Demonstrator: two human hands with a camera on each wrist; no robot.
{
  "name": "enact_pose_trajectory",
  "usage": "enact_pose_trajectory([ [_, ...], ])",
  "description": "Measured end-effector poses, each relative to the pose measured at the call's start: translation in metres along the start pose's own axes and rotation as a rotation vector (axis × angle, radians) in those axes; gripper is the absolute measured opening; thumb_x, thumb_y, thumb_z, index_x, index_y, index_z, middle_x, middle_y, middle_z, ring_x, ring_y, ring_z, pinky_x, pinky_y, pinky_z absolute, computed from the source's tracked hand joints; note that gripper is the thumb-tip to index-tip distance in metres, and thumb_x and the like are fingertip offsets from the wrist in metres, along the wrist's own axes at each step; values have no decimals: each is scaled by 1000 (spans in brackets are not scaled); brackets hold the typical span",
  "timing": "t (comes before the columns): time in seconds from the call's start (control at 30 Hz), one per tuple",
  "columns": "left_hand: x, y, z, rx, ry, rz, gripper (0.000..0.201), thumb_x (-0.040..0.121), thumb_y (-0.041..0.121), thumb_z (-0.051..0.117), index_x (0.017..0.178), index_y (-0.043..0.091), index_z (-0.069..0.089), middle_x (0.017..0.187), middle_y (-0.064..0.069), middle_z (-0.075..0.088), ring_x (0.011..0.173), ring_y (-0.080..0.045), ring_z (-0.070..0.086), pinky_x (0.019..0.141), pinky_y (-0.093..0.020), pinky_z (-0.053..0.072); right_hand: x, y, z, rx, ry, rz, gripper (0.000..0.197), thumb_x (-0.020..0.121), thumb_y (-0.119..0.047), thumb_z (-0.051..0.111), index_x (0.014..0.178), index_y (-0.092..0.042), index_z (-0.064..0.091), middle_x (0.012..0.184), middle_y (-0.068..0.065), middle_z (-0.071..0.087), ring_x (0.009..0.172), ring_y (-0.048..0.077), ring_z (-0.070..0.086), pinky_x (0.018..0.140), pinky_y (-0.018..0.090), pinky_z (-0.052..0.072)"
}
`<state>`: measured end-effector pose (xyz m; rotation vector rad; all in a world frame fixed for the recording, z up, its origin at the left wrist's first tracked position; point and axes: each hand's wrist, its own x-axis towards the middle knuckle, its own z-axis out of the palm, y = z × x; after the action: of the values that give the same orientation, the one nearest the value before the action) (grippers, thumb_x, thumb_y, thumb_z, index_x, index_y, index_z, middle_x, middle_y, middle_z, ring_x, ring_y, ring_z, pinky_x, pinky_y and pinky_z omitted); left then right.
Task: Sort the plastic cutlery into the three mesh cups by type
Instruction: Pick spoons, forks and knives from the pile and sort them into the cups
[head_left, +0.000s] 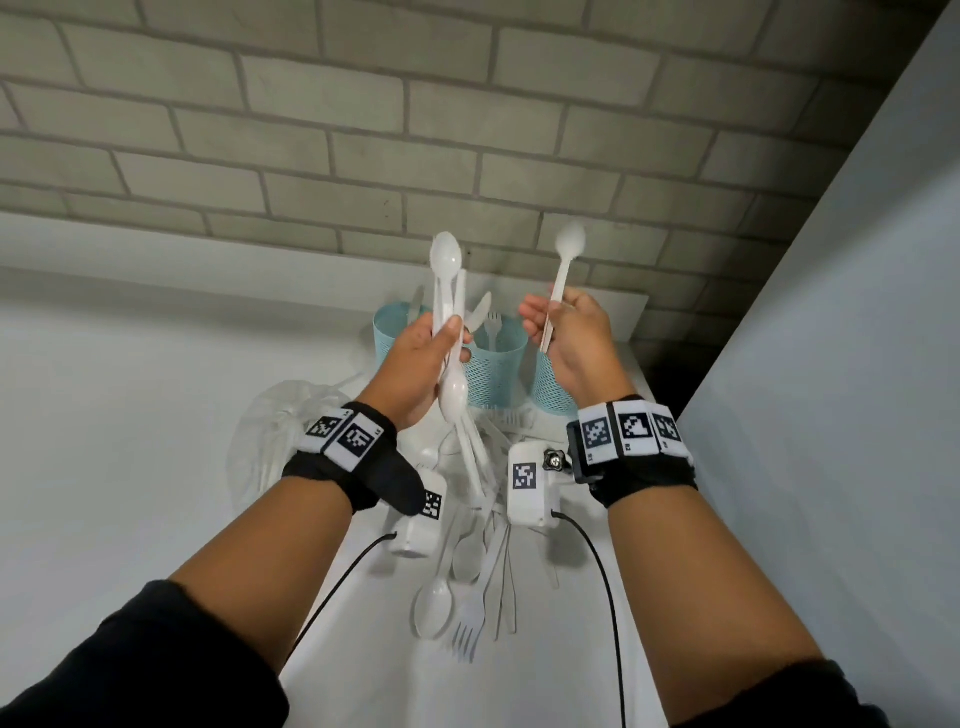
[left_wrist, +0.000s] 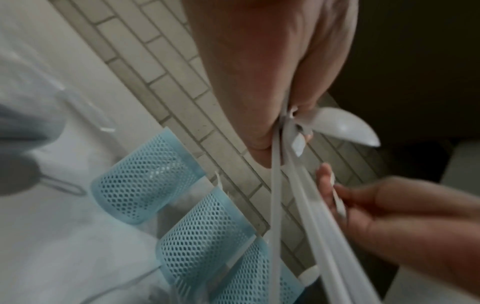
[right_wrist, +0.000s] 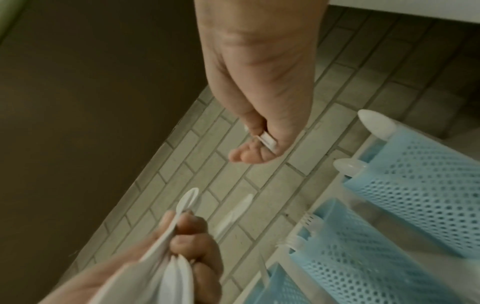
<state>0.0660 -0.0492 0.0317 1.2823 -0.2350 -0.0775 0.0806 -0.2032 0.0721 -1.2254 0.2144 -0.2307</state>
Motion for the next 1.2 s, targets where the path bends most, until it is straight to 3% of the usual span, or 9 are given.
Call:
enact_pose_trajectory([
  [0.07,2,4,-2,-124,34,-19,18,101,17,38,88,13,50,75,3,51,63,-9,45,58,-19,43,-6,6,-5,-14,-44,42,21,97,5,33,109,-8,44,84,6,61,71,12,60,64,21,48],
  [0.17,3,6,-6,-237,79,-37,20,101,18,39,85,12,50,70,5,53,58,-7,46,51,-16,44,-10,18,-10,8,-56,164,16,95,2,35,93,-11,45,70,4,47,57,11,43,51,21,36],
  [0.33,3,6,-10,-317,110,-57,16,100,22,41,92,15,54,71,6,53,59,-6,46,54,-16,44,-22,34,-19,-184,-157,292,29,96,-33,48,74,-14,52,46,-7,30,43,8,29,44,21,28],
  [0.47,1,5,-10,-339,112,-75,16,99,24,43,93,16,55,73,6,54,58,-6,48,55,-17,45,-27,40,-19,-272,-175,330,43,101,-37,33,88,-11,65,47,-5,27,47,9,25,47,22,28],
  [0.57,-2,4,-7,-334,85,-82,18,99,23,42,90,14,55,67,8,56,56,-5,48,56,-16,44,-27,41,-18,-265,-162,319,38,101,-36,35,102,-13,65,59,-4,25,47,6,22,36,16,25],
  [0.7,-4,3,-3,-380,37,-91,18,99,22,42,92,14,56,69,8,54,55,-4,48,54,-15,44,-29,37,-13,-191,-156,317,31,96,-37,48,108,-13,60,61,-4,26,36,2,23,31,13,20],
  [0.93,-5,3,0,-408,10,-101,18,99,24,41,92,15,54,70,6,49,55,-4,47,50,-16,43,-26,33,-8,-87,-196,286,33,96,-39,47,109,-11,58,61,-4,33,39,3,26,33,13,21],
  [1.1,-3,11,3,-293,53,-49,15,99,22,44,91,14,54,71,8,54,55,-4,47,48,-17,42,-19,13,-7,-123,-142,119,28,101,-33,36,98,-21,61,62,-3,36,45,5,30,38,16,27],
  [1.2,-2,13,7,-169,48,-28,12,98,19,46,92,15,56,70,8,57,59,-6,47,53,-18,42,-17,-6,1,-290,-157,-7,22,98,-34,44,103,-23,62,63,-4,38,50,6,32,45,19,31],
])
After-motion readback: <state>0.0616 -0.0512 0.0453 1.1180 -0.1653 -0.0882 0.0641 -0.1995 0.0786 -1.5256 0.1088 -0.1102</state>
